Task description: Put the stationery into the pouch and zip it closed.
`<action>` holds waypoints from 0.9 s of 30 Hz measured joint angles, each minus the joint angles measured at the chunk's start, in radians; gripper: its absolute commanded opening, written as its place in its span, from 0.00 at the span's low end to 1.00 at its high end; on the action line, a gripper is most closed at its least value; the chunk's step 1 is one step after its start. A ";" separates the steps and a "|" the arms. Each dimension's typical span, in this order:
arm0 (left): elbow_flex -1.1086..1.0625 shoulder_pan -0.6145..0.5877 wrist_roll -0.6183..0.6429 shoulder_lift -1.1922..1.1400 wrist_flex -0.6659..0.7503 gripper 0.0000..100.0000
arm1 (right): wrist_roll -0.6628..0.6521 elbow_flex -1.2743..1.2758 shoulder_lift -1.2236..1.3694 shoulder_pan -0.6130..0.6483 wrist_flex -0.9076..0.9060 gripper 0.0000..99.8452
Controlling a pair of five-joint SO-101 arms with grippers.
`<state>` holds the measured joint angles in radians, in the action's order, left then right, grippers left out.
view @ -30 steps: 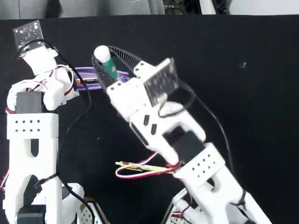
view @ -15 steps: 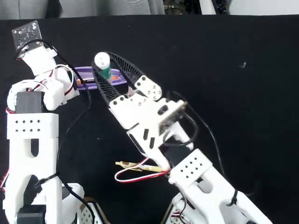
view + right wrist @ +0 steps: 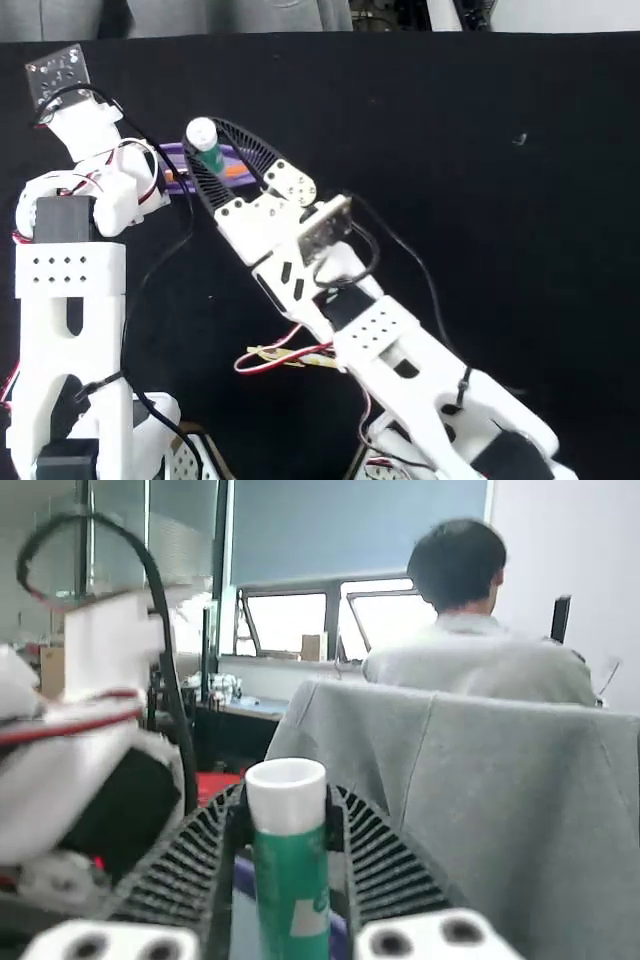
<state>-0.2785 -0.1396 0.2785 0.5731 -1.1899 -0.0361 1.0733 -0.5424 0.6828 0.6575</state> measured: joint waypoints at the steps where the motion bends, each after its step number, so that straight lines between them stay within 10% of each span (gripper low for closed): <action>1: 0.000 0.000 0.000 0.000 0.000 0.03 | 0.000 0.000 0.015 0.000 0.000 0.02; 9: 0.000 -0.003 0.002 0.000 0.000 0.03 | 0.002 0.003 0.041 0.000 0.002 0.20; 27: -0.002 -0.100 0.006 0.000 0.034 0.03 | 0.002 0.005 -0.227 -0.141 -0.135 0.07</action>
<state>-0.2800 -0.2394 0.2846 0.5731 -1.1561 -0.0345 1.0779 -0.7695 0.5416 0.5224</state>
